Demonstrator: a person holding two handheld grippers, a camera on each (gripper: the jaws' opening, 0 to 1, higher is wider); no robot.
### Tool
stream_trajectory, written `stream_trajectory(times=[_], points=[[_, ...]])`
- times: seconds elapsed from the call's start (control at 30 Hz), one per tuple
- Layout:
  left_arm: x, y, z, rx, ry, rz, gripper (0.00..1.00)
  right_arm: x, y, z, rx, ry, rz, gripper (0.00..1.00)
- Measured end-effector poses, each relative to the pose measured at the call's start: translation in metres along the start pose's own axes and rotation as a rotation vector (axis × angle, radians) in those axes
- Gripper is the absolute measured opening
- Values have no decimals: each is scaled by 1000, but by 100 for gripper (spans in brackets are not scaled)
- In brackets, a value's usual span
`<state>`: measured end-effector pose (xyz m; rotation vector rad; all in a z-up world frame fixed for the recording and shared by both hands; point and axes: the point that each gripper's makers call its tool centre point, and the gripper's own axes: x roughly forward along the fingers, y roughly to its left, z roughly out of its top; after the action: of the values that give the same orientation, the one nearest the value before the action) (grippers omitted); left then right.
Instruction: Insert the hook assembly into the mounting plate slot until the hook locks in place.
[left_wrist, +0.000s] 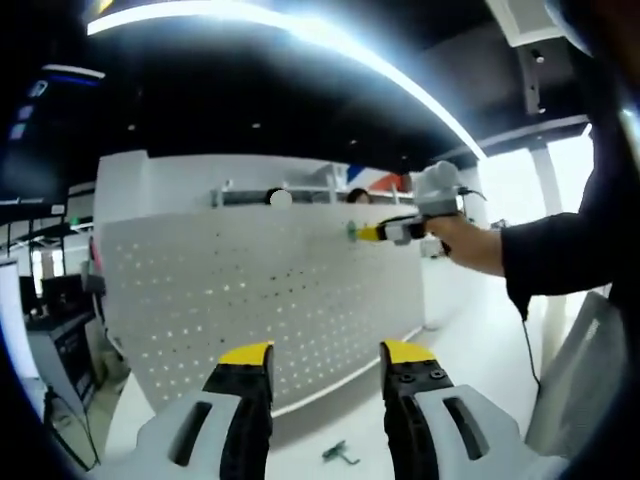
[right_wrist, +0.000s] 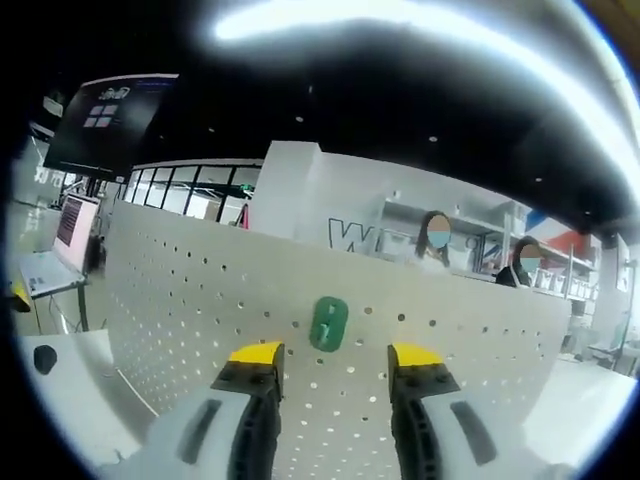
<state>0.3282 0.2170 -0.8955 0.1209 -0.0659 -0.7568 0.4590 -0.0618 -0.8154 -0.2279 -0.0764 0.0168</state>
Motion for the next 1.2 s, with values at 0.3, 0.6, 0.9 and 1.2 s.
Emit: stream_trajectory(times=[0.3,0.6,0.9,1.2], points=[[-8,11,-1,8,9,29,43,-15,4,5,18,-21,20,42],[-12,12,-2,9,17,25,43,-32,7,13,37,-45,36,42],[-12,14,-2,12,23,19,43,-48,4,13,53,-46,46,43],[-12,14,-2,16,30,11,43,-61,14,11,60,-42,96,46]])
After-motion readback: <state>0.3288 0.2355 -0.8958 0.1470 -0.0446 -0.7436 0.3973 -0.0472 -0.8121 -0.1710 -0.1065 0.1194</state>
